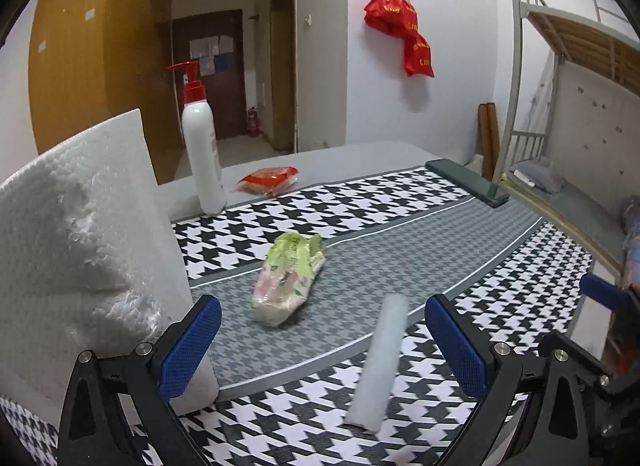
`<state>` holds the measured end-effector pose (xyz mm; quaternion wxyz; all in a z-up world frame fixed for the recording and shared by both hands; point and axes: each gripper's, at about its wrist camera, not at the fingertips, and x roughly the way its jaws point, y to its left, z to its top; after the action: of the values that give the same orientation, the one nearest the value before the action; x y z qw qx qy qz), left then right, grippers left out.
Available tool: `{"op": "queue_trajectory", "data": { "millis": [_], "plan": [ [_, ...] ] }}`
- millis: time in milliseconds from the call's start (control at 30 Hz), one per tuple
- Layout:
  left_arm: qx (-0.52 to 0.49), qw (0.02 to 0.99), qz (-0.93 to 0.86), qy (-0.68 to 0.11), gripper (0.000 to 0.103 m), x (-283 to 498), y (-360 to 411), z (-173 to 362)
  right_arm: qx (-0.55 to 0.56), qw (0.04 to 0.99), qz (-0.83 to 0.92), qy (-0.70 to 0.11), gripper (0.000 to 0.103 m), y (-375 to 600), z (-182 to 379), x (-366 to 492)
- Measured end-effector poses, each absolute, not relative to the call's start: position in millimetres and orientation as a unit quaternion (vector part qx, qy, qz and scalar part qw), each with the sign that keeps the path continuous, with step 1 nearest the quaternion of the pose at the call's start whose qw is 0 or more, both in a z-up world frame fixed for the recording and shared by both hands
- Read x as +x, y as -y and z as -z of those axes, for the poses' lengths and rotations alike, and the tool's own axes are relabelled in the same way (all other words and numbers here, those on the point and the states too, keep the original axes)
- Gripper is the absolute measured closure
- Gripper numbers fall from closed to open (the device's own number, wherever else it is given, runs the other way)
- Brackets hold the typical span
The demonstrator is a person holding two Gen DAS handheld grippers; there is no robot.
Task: Organize soft objects
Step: 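Grasp the green snack packet with the left tool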
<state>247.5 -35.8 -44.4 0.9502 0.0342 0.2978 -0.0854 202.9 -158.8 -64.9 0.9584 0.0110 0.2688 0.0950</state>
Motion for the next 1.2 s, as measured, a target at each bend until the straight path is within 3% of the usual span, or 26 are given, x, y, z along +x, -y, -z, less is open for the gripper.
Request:
{"op": "queue_trajectory", "data": {
  "millis": [500, 833, 1100, 1200],
  "plan": [
    [0.051, 0.940, 0.061, -0.331, 0.005, 264, 10, 49, -0.005, 0.948, -0.114, -0.297, 0.000, 128, 71, 220],
    [0.060, 0.922, 0.082, -0.375, 0.031, 289, 18, 59, 0.017, 0.942, -0.128, -0.310, 0.000, 132, 76, 229],
    [0.072, 0.913, 0.080, -0.392, 0.034, 307, 26, 68, 0.027, 0.936, -0.137, -0.322, 0.000, 133, 78, 233],
    [0.070, 0.911, 0.084, -0.398, 0.047, 312, 25, 70, 0.024, 0.934, -0.140, -0.326, 0.000, 131, 79, 235]
  ]
}}
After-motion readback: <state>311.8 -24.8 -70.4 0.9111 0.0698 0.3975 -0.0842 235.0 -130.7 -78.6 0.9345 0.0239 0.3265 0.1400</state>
